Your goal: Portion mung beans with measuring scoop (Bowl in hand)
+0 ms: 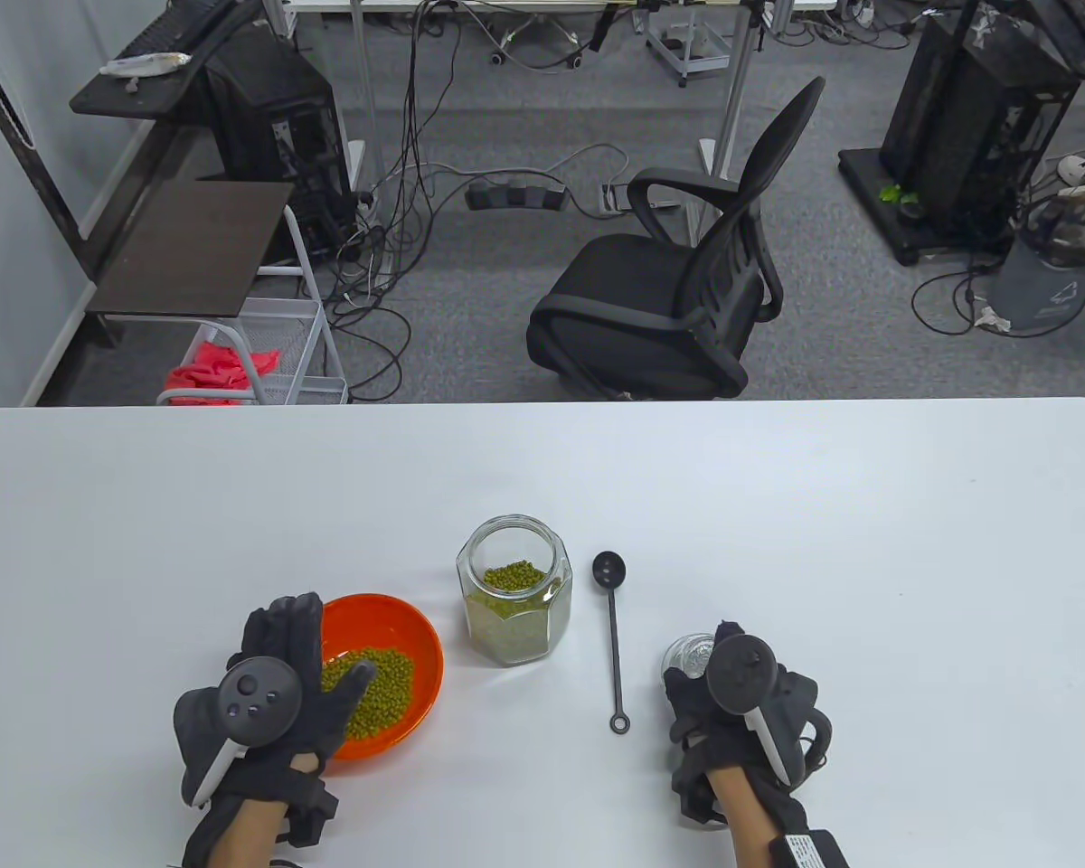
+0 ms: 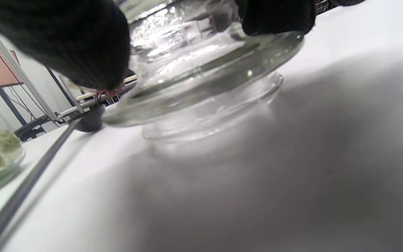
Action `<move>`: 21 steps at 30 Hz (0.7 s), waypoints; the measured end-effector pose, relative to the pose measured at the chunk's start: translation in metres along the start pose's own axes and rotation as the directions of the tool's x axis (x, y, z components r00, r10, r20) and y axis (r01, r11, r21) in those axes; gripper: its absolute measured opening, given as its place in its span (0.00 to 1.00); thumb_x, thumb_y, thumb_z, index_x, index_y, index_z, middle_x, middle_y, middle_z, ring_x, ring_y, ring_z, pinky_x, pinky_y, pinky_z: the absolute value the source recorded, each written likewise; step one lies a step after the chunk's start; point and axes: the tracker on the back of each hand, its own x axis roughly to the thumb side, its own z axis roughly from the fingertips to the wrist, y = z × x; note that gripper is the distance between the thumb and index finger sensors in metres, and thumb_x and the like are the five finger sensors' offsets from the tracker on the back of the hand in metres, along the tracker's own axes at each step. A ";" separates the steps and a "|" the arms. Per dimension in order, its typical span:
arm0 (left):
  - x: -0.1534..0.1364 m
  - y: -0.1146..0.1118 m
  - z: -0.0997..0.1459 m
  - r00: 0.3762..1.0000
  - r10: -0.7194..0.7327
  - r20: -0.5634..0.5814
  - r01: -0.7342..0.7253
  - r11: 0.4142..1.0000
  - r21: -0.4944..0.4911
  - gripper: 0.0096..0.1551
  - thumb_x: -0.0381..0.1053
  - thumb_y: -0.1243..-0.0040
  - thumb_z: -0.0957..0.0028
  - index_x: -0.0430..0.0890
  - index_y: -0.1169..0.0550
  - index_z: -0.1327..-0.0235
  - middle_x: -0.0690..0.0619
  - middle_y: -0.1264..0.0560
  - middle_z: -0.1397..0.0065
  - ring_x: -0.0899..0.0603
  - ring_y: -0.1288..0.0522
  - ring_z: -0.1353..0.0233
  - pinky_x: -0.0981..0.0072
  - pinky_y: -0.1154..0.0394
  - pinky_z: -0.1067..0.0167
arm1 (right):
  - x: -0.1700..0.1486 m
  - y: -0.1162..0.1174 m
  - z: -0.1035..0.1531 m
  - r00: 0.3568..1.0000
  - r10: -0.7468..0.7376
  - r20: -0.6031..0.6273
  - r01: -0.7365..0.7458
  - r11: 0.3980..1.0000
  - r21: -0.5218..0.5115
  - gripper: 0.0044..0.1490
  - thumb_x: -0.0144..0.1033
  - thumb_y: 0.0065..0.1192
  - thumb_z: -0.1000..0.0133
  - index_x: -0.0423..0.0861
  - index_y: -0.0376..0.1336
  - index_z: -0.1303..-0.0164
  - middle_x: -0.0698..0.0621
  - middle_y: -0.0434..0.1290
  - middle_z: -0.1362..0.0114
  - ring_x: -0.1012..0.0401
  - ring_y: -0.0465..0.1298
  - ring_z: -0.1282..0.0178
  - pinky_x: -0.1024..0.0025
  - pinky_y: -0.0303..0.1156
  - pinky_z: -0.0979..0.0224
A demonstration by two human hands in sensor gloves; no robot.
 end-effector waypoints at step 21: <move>-0.002 0.001 -0.002 0.999 0.042 0.018 -0.042 0.999 -0.010 0.55 0.75 0.48 0.48 0.52 0.54 0.17 0.45 0.55 0.17 0.24 0.53 0.16 0.24 0.47 0.27 | 0.031 -0.037 0.012 0.994 -0.074 0.078 0.083 0.989 -0.124 0.56 0.50 0.80 0.57 0.33 0.56 0.28 0.26 0.60 0.29 0.32 0.66 0.34 0.24 0.54 0.30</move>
